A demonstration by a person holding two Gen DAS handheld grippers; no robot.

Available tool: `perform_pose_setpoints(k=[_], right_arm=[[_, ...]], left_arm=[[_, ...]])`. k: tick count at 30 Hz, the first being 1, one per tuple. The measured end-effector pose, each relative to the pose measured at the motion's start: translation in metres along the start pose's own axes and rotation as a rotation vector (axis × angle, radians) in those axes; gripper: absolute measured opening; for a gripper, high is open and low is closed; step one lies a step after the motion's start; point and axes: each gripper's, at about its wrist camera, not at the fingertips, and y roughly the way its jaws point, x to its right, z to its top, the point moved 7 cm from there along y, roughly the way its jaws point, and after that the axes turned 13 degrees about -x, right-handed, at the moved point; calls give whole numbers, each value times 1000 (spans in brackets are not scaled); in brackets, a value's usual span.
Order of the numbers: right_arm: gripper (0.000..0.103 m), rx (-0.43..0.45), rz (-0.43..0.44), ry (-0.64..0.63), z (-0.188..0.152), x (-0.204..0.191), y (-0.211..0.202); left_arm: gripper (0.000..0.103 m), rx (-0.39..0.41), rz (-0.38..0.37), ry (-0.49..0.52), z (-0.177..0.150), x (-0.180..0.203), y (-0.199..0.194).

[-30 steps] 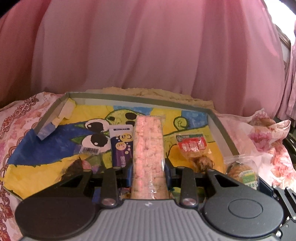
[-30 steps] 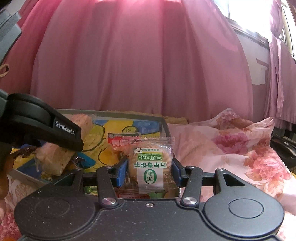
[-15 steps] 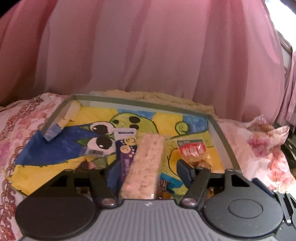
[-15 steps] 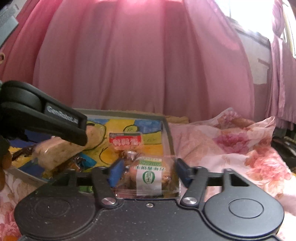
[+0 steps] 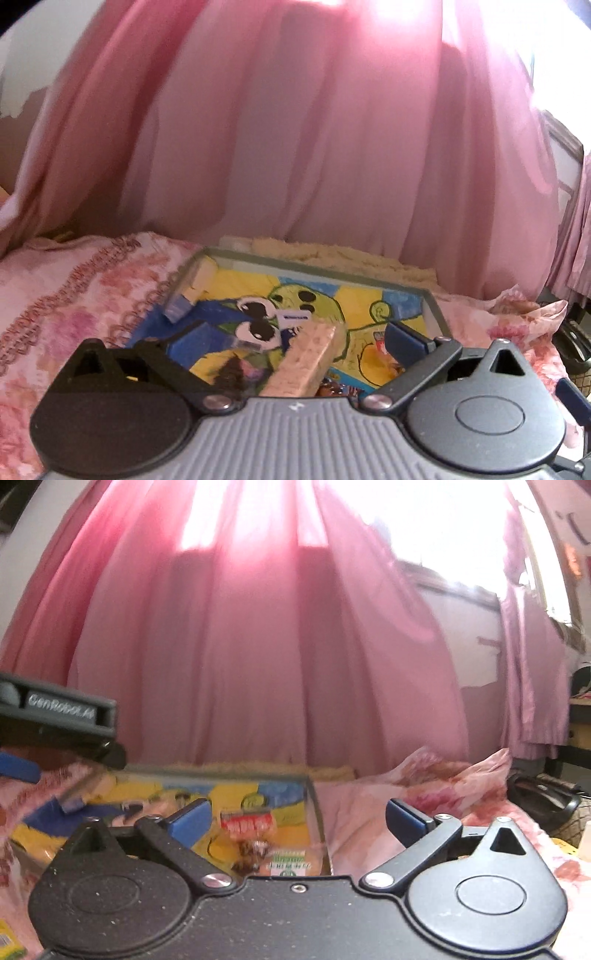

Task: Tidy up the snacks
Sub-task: 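Open both tools to drop the rice-cake bar and pastry into the tray, then lift both tools away from the tray back toward the remaining snacks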

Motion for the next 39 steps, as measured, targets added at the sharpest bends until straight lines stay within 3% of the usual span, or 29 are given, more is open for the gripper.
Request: perform_pose_setpoints(k=[8, 17, 29, 39], right_arm=[[102, 75, 9, 35, 15, 3, -55], [102, 91, 9, 12, 12, -12, -100], [102, 107, 26, -34, -11, -31, -152], [102, 48, 18, -49, -46, -34, -183]], left_arm=[[102, 97, 17, 17, -5, -13, -58], [103, 140, 52, 50, -24, -29, -106], [103, 88, 100, 23, -67, -67, -139], [103, 12, 94, -21, -115, -94, -152]])
